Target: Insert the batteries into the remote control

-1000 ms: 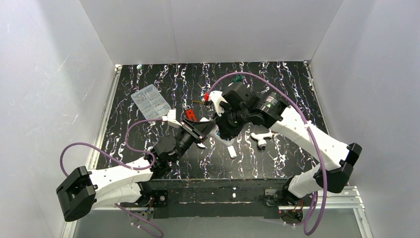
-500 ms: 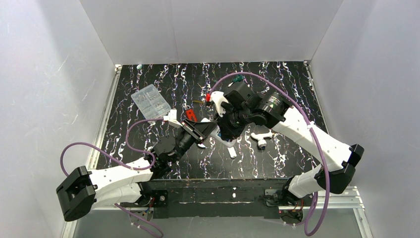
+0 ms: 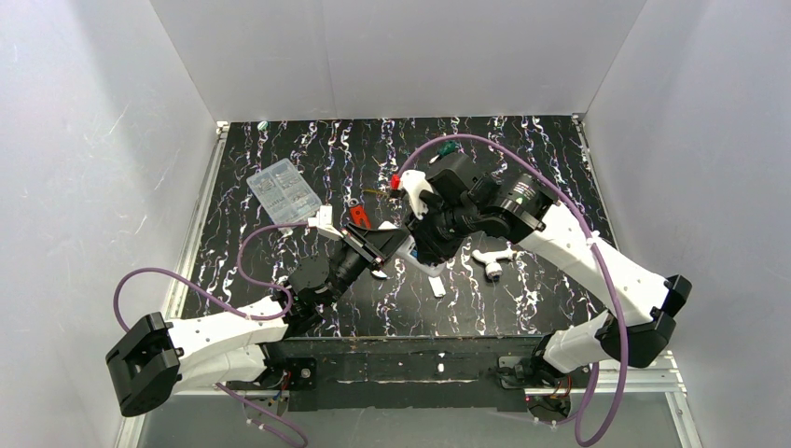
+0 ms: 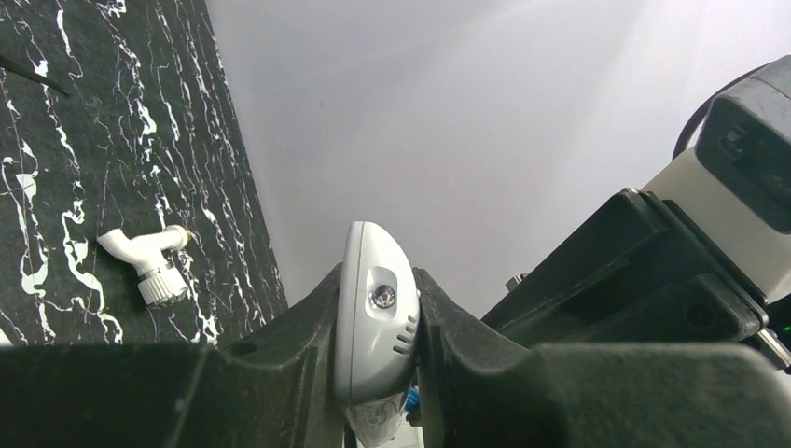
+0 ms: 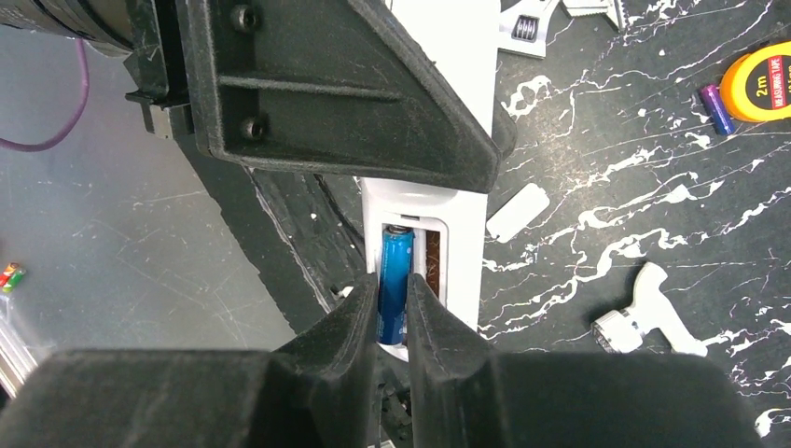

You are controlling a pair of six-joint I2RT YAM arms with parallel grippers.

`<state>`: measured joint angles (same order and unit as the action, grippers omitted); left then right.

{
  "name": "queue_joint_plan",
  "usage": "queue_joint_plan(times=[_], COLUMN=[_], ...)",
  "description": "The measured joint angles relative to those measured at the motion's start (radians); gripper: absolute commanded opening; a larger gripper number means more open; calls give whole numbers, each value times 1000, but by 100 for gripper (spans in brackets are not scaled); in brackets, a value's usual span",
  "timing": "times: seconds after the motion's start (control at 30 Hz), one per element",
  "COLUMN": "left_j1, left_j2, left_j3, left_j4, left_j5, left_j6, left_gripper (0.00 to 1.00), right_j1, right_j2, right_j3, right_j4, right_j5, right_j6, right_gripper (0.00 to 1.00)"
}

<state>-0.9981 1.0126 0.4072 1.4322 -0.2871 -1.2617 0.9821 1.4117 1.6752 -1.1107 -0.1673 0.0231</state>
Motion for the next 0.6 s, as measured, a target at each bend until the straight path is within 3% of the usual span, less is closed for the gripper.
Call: queue_joint_plan(times=[0.3,0.6], left_j1=[0,0], left_j2=[0,0], left_j3=[0,0], left_j4=[-1,-1], left_j5=[0,3], left_j6=[-5,-6], left_gripper=[0,0], right_j1=[0,2], right_j2=[-12,-12], right_j3=[5,5], right_j4=[8,10], right_j5=[-4,0], right_j6=[0,0], right_gripper=[26,22])
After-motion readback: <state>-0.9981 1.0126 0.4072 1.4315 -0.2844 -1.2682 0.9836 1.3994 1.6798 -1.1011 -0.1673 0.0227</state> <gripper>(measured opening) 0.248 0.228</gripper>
